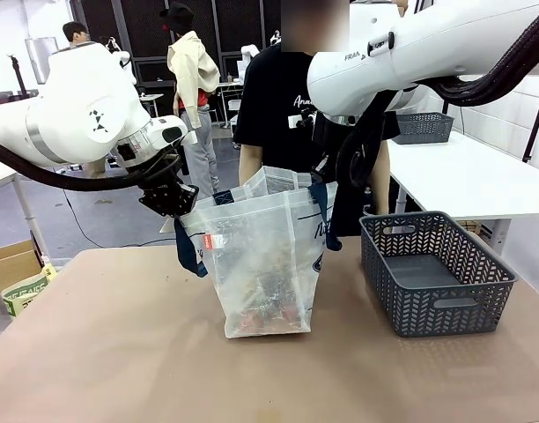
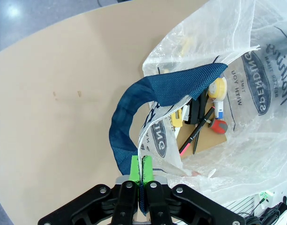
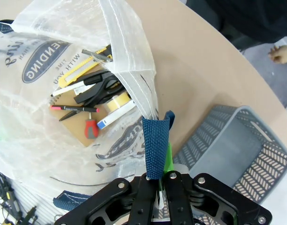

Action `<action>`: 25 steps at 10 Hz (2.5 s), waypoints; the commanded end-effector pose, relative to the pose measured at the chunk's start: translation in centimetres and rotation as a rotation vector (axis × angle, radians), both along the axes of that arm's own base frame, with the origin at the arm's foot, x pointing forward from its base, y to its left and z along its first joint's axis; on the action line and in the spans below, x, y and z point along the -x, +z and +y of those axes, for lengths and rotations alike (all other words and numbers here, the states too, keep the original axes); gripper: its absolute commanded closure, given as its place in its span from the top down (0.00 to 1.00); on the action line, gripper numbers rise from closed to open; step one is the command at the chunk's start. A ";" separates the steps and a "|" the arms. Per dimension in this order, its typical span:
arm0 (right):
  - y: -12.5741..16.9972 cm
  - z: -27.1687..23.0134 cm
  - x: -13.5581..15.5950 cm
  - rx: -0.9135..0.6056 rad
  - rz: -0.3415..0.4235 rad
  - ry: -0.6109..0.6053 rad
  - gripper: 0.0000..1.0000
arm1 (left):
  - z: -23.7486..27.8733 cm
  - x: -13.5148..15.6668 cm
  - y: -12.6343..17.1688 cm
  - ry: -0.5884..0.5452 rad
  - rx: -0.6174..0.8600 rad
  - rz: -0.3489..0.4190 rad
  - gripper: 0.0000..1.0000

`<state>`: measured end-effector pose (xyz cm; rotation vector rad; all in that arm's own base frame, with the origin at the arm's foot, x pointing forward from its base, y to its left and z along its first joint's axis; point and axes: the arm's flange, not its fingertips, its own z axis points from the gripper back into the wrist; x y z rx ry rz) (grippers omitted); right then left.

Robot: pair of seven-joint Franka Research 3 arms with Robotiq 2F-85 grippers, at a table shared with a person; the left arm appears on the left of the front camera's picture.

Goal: Transfer purchased items from the store into the shopping bag.
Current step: Move the Reusable shopping bag to the right side of the table.

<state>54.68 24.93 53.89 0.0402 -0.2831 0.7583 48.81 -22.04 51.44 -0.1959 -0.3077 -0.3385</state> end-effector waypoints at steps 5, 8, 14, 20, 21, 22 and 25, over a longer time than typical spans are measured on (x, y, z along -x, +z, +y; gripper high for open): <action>-0.1 -0.1 0.0 -0.001 0.000 -0.009 0.00 | 0.0 0.0 0.0 0.017 0.000 -0.003 0.00; -0.1 -0.1 0.0 -0.001 0.000 -0.009 0.00 | 0.0 0.0 0.0 0.017 0.000 -0.003 0.00; -0.1 -0.1 0.0 -0.001 0.000 -0.009 0.00 | 0.0 0.0 0.0 0.017 0.000 -0.003 0.00; 0.4 2.0 0.4 -0.028 0.024 -0.086 0.00 | -3.4 -0.4 1.6 -0.089 0.007 -0.022 0.00; 0.7 2.7 0.5 -0.054 0.049 -0.130 0.00 | -4.0 -0.5 1.9 -0.119 0.013 -0.019 0.00; 0.9 3.6 0.5 -0.097 0.078 -0.227 0.00 | -4.6 -0.6 2.0 -0.141 0.026 -0.003 0.00; 1.3 4.2 0.3 -0.208 0.174 -0.370 0.00 | -5.2 -1.2 2.5 -0.063 0.085 0.010 0.00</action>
